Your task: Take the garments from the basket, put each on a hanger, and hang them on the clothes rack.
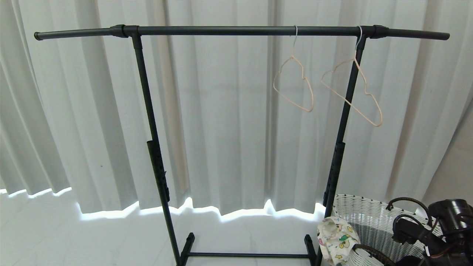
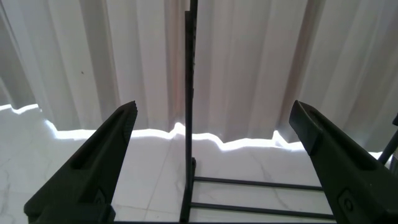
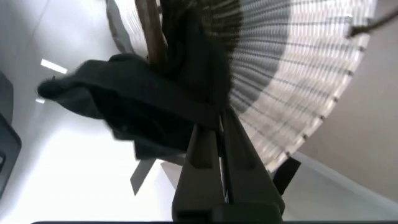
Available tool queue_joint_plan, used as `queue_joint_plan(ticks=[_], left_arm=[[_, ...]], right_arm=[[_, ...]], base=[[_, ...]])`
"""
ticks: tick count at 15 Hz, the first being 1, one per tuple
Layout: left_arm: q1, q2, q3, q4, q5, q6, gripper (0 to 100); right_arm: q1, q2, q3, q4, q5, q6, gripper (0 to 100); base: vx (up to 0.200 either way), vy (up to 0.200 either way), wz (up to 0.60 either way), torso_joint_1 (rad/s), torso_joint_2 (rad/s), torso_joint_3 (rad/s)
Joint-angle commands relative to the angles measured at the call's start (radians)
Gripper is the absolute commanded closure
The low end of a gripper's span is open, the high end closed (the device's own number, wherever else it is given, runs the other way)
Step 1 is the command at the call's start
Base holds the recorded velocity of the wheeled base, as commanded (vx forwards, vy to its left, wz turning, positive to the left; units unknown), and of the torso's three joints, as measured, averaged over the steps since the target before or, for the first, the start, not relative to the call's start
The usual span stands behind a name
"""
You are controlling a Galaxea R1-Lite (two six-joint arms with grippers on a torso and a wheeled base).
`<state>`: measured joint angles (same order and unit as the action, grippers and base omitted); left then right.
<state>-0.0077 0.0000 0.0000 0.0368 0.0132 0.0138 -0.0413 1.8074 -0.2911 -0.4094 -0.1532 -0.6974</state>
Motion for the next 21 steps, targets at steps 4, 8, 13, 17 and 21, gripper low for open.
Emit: queue_joint_plan(ticks=[4, 8, 13, 17, 21], left_arm=[[0.000, 0.000, 0.000, 0.000, 0.001, 0.000, 0], [0.000, 0.000, 0.000, 0.000, 0.001, 0.002, 0], [0.000, 0.000, 0.000, 0.000, 0.001, -0.011, 0], [0.000, 0.000, 0.000, 0.000, 0.005, -0.017, 0], [0.000, 0.000, 0.000, 0.000, 0.005, -0.017, 0]], right_arm=[[0.009, -0.497, -0.082, 0.357, -0.003, 0.009, 100], [0.024, -0.708, -0.401, 0.816, 0.000, 0.049, 100], [0.110, -0.767, -0.571, 0.936, 0.000, 0.101, 100], [0.162, -0.766, -0.577, 0.932, 0.000, 0.101, 100], [0.208, -0.738, -0.576, 0.929, 0.001, 0.125, 100]], base=[[0.000, 0.000, 0.00, 0.000, 0.00, 0.000], [0.000, 0.000, 0.00, 0.000, 0.00, 0.000], [-0.040, 0.000, 0.00, 0.000, 0.00, 0.000], [-0.200, 0.000, 0.00, 0.001, 0.00, 0.002], [-0.200, 0.000, 0.00, 0.001, 0.00, 0.005]])
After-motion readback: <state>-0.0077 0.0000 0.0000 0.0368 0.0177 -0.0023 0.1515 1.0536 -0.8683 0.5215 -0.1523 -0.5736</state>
